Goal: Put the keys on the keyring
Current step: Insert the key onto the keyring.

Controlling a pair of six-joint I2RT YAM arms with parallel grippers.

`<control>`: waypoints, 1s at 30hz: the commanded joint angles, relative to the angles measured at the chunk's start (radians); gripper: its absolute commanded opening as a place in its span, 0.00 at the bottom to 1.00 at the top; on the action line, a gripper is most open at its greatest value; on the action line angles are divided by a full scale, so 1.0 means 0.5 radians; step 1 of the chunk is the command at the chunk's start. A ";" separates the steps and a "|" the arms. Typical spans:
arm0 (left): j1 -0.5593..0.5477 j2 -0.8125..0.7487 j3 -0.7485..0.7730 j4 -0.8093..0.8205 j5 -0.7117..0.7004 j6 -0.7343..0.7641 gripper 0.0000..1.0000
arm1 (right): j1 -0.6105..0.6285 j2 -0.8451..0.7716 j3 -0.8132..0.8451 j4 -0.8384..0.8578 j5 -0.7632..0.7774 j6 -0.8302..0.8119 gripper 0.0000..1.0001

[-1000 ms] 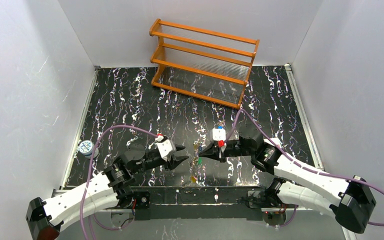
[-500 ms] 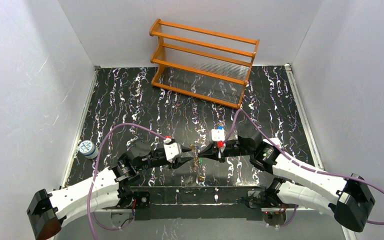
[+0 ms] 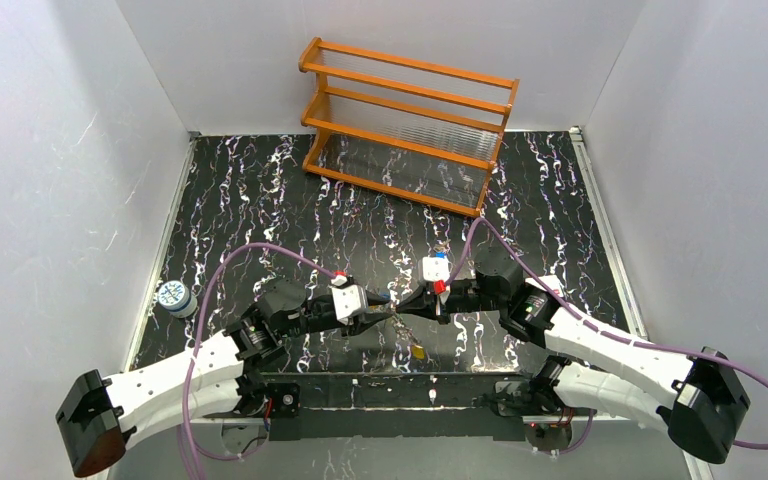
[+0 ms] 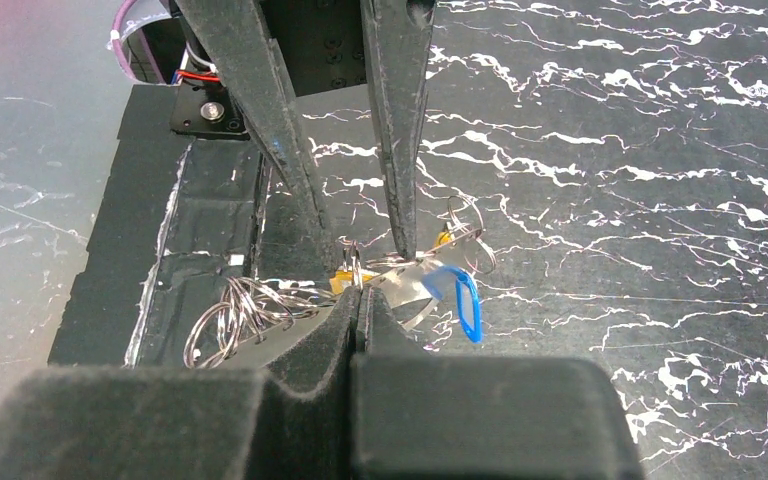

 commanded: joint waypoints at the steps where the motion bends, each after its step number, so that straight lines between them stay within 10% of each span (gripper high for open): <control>1: -0.011 0.013 0.064 0.051 0.035 0.007 0.30 | -0.001 -0.031 0.076 0.108 0.000 0.023 0.01; 14: -0.011 0.016 0.061 0.050 -0.031 -0.012 0.00 | 0.000 -0.039 0.067 0.127 0.006 0.037 0.01; 21: -0.011 0.017 0.106 -0.013 -0.200 -0.129 0.00 | -0.002 -0.046 0.064 0.135 0.028 0.048 0.02; 30: -0.011 0.203 0.481 -0.605 -0.397 -0.356 0.00 | -0.001 -0.048 0.110 0.121 0.099 0.011 0.51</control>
